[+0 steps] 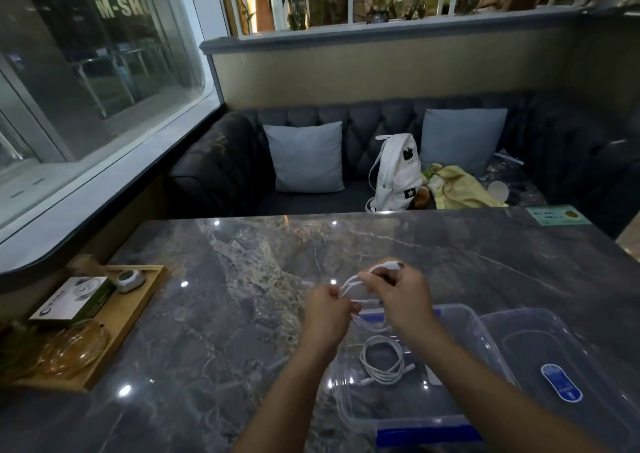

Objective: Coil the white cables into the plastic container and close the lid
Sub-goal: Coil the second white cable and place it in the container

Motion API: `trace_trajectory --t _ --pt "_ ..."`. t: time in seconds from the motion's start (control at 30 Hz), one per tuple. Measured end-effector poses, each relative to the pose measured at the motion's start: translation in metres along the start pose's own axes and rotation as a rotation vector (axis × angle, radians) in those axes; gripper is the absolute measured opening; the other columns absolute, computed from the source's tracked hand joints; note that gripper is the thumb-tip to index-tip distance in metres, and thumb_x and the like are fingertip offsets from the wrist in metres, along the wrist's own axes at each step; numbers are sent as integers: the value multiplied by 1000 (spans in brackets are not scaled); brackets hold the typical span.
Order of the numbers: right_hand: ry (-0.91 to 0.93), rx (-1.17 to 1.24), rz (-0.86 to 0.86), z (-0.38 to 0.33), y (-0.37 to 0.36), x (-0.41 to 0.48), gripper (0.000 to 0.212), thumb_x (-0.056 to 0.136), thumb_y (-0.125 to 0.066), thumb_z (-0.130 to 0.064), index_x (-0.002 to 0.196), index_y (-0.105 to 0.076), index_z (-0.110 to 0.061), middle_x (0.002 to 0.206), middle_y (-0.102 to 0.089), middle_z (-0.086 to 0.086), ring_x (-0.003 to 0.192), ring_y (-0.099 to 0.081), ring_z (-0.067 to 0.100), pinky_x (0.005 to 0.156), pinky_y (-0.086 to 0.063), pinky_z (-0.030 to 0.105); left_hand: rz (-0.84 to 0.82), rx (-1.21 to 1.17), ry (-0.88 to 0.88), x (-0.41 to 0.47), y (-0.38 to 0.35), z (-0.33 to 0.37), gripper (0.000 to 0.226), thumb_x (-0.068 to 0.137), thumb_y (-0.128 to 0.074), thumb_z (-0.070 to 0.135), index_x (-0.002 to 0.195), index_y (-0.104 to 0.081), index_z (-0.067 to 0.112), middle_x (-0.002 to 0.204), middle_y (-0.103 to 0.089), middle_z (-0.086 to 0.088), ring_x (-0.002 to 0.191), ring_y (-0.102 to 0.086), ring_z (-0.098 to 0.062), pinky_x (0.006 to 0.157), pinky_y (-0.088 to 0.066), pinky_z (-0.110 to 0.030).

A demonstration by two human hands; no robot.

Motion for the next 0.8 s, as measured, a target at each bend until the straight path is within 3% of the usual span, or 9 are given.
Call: trace_trajectory --t 0.1,0.17,0.3,0.37,0.43,0.5,0.57,0.63,0.8 --pt "-142 126 96 12 6 9 13 81 -65 -3 70 -61 3 61 -61 9 60 -59 19 55 -52 22 -110 -188 66 4 -4 2 20 76 -49 -19 92 -60 -19 66 -58 -15 59 -56 -20 57 -48 -26" --pt "-244 232 123 20 9 12 15 82 -63 0 69 -58 5 62 -60 12 59 -58 21 54 -50 23 -209 -371 163 5 -10 2 33 76 -33 -27 97 -56 -17 60 -55 -9 52 -55 -13 50 -48 -19" --pt "-443 403 59 30 5 11 16 85 -59 -1 69 -56 0 65 -60 14 58 -60 21 50 -50 26 -269 -641 306 4 -15 -2 35 84 -25 -26 84 -55 -8 76 -56 -15 71 -56 -17 54 -56 -18" --pt "-483 399 29 33 3 13 17 85 -58 -1 69 -56 0 65 -60 14 54 -59 18 44 -51 23 -265 -683 264 3 -15 -2 32 83 -32 -26 82 -57 -6 72 -63 -15 67 -62 -17 56 -56 -18" --pt "-500 364 -5 35 0 14 16 86 -59 -2 70 -57 1 64 -59 15 46 -57 14 38 -47 21 -194 -551 105 4 -8 2 27 77 -48 -25 81 -56 1 67 -67 -10 61 -65 -17 58 -55 -23" --pt "-518 342 -29 38 -4 14 16 85 -59 -3 70 -57 1 61 -58 15 40 -55 12 34 -43 20 -79 -259 -92 6 1 8 29 72 -63 -17 83 -55 9 69 -64 -6 61 -63 -13 57 -52 -24" --pt "-529 347 -25 42 -4 12 13 84 -60 -2 72 -57 1 59 -59 12 43 -54 13 33 -41 20 2 50 -310 2 6 19 21 74 -66 -7 83 -61 12 72 -65 -4 62 -63 -9 57 -53 -24" --pt "-529 350 -8 42 -2 11 7 83 -61 1 78 -58 4 58 -60 12 45 -53 14 33 -41 20 70 252 -490 -7 6 25 16 78 -63 -1 85 -69 12 78 -69 -4 69 -65 -17 63 -55 -34" --pt "-392 135 93 32 1 9 18 79 -68 -8 84 -52 -11 75 -62 14 56 -59 20 33 -43 21 184 352 -579 -19 5 19 16 86 -60 9 94 -71 15 82 -73 -1 73 -64 -12 66 -47 -24"
Point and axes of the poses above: each hand's wrist, its own x-axis towards the middle knuckle, its own y-axis out of the back of the hand, z = x × y, the point moved 6 cm from there along x, towards the middle knuckle
